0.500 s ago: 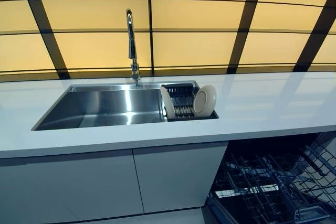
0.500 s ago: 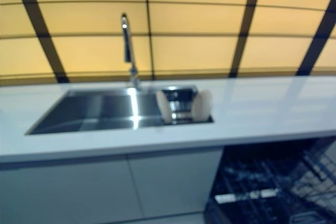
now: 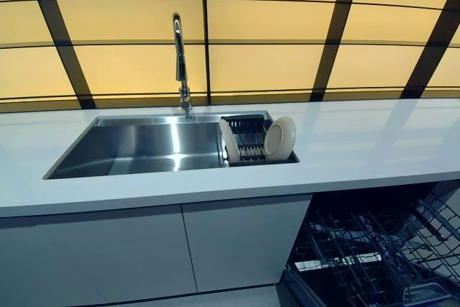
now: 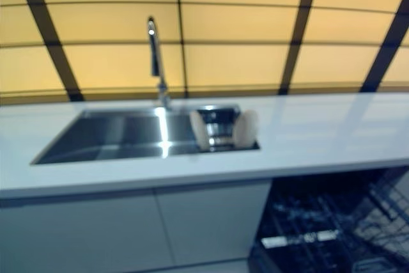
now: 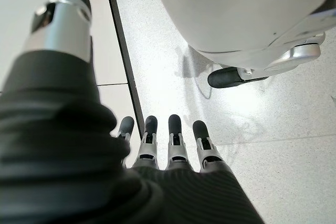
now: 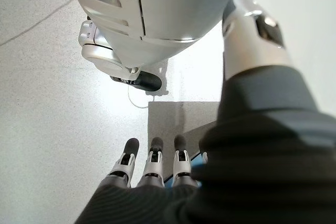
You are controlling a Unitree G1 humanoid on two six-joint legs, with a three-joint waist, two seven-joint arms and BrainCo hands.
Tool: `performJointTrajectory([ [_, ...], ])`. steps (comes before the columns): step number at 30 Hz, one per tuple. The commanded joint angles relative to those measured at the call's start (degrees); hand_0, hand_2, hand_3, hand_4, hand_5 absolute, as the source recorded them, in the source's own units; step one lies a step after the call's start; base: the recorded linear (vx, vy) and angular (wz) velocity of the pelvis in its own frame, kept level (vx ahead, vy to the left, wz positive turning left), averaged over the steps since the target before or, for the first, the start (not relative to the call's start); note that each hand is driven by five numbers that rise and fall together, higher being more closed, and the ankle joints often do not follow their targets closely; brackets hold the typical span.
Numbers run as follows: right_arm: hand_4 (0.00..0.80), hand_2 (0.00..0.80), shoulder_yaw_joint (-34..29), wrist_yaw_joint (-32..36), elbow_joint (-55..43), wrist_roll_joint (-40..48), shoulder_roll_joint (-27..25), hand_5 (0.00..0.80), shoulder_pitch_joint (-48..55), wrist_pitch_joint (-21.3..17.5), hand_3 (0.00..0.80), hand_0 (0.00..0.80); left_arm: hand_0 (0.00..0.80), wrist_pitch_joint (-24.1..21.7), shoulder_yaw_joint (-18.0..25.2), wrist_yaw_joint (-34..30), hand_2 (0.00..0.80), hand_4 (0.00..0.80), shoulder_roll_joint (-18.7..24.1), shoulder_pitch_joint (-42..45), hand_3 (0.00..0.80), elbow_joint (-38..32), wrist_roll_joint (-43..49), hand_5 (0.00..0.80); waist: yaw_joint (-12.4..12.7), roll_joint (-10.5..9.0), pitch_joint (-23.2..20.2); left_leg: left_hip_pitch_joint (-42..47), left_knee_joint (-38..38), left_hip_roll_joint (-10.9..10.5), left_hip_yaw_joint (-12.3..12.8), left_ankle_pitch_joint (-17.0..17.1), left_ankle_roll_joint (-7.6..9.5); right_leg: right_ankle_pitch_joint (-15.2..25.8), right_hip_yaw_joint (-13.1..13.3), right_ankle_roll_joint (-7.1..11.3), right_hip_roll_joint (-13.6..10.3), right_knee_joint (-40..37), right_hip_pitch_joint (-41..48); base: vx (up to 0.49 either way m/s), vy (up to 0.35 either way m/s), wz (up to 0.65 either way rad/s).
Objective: Take plates into dishwasher
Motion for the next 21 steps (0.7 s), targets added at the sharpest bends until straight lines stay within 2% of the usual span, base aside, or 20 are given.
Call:
performJointTrajectory([
  [1,0.000,0.000,1.8,-0.2,2.0,1.0,1.3,0.000,-3.8,-0.5,0.000,0.000,0.000,-2.3,0.3,0.2,0.000,0.000,0.0,-4.7,0.000,1.0,0.4,0.000,0.0,-1.91,2.3,0.1,0.2,-4.8,2.6,0.1,4.70,0.1,-0.9,-1.67,3.8,1.1,1.2,0.000,0.000,0.00],
  [8,0.000,0.000,1.9,-0.3,2.2,1.3,1.5,0.000,-3.7,-0.2,0.000,0.000,0.000,-2.1,0.1,-0.3,0.000,0.000,-0.2,-4.7,0.000,1.3,0.9,0.000,-0.1,-1.92,2.5,0.3,0.2,-4.8,2.6,0.1,4.78,0.0,-0.8,-1.72,3.9,1.2,1.3,0.000,0.000,0.00],
  [14,0.000,0.000,-0.3,-2.7,3.3,5.1,1.3,0.000,-2.7,2.9,0.000,0.000,0.000,-2.2,0.3,-0.5,0.000,0.000,0.0,-4.5,0.000,1.7,1.1,0.000,-1.0,-1.93,2.8,0.2,0.3,-4.9,3.5,-0.1,5.00,0.2,-0.2,-1.54,3.9,1.3,0.8,-0.001,0.005,0.00],
  [21,0.000,0.000,-11.4,-11.4,7.8,11.7,-3.7,0.000,0.4,4.2,0.000,0.000,0.000,-2.9,1.8,-1.5,0.000,0.000,2.3,-5.3,0.000,1.7,0.1,0.000,-2.8,-2.88,3.8,0.2,0.3,-4.7,6.0,-0.6,5.22,1.0,1.5,-0.46,3.8,1.9,-0.6,-0.020,-0.005,-0.12],
])
